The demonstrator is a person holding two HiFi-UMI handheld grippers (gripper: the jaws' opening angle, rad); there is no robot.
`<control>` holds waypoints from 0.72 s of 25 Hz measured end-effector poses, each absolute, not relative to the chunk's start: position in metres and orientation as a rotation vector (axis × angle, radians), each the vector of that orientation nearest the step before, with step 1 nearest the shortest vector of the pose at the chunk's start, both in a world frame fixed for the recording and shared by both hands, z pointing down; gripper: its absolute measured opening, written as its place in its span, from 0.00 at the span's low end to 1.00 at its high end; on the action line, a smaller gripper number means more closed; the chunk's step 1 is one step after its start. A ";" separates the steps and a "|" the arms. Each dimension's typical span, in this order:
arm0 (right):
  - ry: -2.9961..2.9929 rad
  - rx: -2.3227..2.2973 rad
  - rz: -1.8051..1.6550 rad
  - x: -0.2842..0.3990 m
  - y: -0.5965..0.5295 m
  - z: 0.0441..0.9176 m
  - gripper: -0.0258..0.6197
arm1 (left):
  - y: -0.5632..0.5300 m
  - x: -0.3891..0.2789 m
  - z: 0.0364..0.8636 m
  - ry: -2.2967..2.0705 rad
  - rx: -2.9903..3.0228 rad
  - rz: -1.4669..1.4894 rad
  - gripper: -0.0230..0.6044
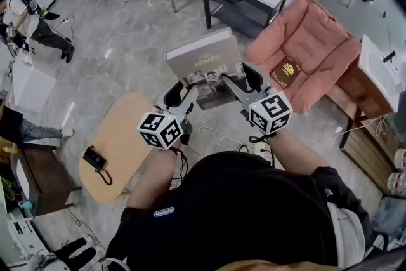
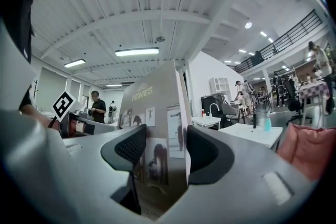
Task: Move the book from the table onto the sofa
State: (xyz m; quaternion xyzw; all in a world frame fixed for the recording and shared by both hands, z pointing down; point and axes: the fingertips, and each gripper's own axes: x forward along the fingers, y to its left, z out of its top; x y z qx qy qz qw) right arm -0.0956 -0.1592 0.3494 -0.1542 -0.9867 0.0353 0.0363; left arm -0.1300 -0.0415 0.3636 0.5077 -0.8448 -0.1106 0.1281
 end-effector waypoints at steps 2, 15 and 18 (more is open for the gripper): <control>-3.046 -0.422 0.111 -0.087 -0.188 0.349 0.43 | -0.071 -0.126 0.362 -2.434 1.522 -0.315 0.34; -3.094 -0.022 0.211 -0.036 -0.358 0.355 0.43 | -0.255 -0.105 0.363 -2.196 1.801 -0.214 0.34; -3.076 0.052 0.248 -0.031 -0.373 0.368 0.42 | -0.275 -0.107 0.373 -2.138 1.839 -0.192 0.34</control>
